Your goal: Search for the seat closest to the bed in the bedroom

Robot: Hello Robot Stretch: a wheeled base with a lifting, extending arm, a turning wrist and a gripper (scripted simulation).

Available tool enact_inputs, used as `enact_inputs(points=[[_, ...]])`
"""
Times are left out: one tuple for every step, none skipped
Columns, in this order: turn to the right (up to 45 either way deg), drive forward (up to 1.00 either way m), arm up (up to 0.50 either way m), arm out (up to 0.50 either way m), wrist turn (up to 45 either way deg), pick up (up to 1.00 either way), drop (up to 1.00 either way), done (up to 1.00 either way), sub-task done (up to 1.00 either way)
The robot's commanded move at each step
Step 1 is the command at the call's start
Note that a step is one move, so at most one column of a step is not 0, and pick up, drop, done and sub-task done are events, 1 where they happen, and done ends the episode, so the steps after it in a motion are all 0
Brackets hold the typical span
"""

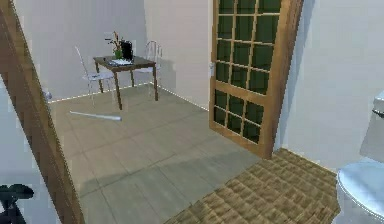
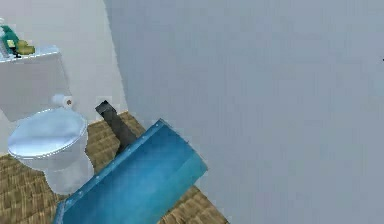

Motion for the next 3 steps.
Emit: enact_inputs(points=[[0.0, 0.75, 0.00, 0.00, 0.0, 0.00, 0.00, 0.00, 0.00], [-36.0, 0.00, 0.00, 0.00, 0.0, 0.00, 0.00, 0.00, 0.00], [0.0, 1.00, 0.00, 0.00, 0.0, 0.00, 0.00, 0.00, 0.00]])
